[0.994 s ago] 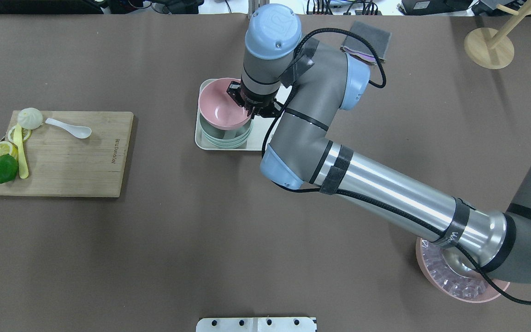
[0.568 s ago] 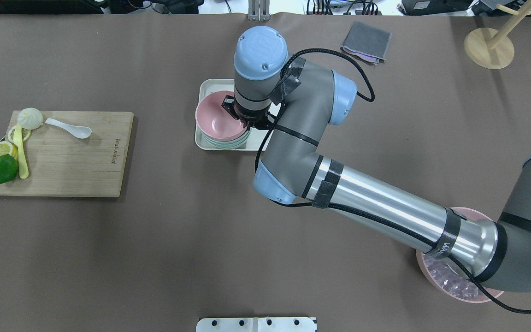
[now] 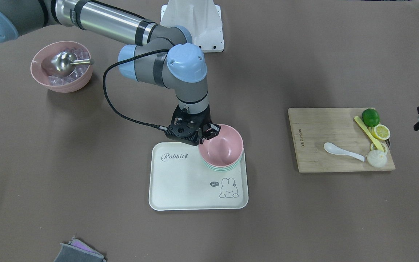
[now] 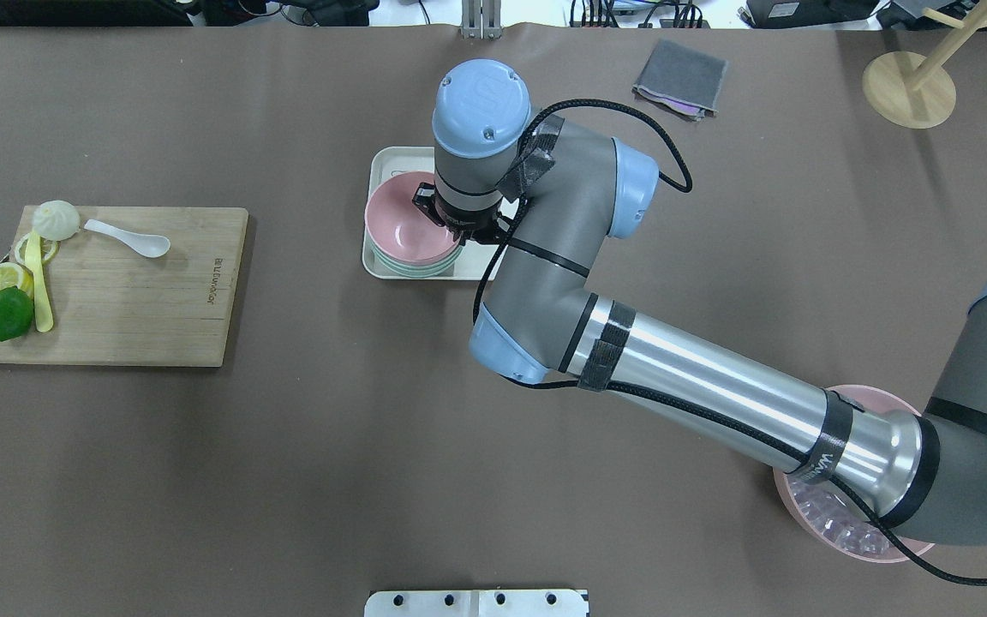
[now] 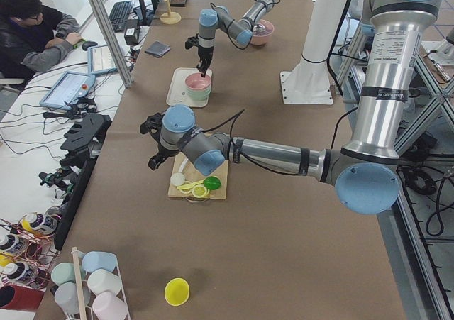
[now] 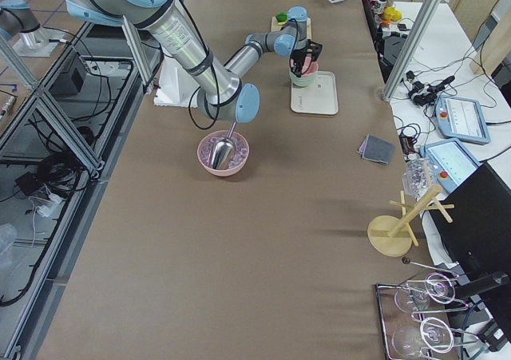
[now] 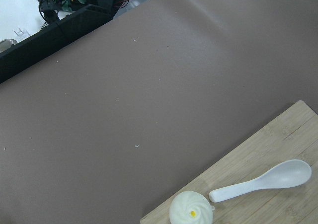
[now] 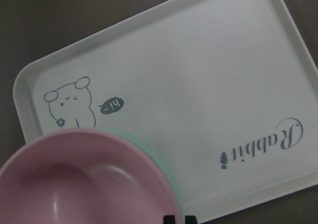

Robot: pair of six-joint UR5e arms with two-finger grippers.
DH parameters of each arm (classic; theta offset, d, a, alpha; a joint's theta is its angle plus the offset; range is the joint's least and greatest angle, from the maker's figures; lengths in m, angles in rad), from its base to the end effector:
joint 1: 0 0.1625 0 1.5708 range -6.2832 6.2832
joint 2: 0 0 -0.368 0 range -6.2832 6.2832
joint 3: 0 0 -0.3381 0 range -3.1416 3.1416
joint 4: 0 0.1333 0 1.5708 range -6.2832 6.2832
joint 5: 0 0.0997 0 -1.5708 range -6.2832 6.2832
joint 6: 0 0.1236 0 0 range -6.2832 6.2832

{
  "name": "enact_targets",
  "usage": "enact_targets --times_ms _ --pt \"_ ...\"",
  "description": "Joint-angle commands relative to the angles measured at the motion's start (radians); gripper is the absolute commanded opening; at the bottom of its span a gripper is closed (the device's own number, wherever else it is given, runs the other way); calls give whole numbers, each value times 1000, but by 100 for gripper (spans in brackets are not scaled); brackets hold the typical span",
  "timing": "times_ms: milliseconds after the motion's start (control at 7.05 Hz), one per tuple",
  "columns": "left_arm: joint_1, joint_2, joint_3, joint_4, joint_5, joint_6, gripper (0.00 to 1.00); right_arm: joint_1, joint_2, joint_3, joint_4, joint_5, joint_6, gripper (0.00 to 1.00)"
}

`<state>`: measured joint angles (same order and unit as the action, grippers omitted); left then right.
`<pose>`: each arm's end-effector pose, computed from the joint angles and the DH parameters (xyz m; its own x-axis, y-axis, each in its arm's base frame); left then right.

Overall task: Stack pink bowl on green and place spoon
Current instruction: 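Lower the pink bowl into the green bowl and open the right gripper, then withdraw the right arm away while the left gripper reaches toward the white spoon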

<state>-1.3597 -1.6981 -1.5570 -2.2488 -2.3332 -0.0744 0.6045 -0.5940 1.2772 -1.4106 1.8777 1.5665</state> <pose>0.0613 -0.5149 0.4811 0.6134 0.5791 -0.5369 -0.1019 0.7322 0.6734 -0.5391 -0.4890 0.1589 0.5486 0.3740 0.7478 -0.3538 0.9142 -0.1977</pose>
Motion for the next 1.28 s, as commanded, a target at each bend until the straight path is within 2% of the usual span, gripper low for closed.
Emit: enact_targets --times_ms 0,284,426,568,710,852,1135 --pt "2 0 0 2 0 -8 99 26 2 8 4 4 -6 100" --pt "19 -12 -2 14 2 -185 99 95 -26 16 2 93 -95 100" --pt "45 -12 -5 8 8 -226 99 124 -103 81 4 98 -209 100" --pt "94 -44 -3 -1 17 -214 99 168 -245 220 5 100 -370 100" --pt "156 -48 11 -3 32 -176 99 210 -347 297 5 103 -511 100" --pt "186 -45 18 -5 82 -63 99 256 -377 301 2 125 -590 100" --pt "209 -49 79 -6 77 85 99 354 -436 307 7 256 -713 100"
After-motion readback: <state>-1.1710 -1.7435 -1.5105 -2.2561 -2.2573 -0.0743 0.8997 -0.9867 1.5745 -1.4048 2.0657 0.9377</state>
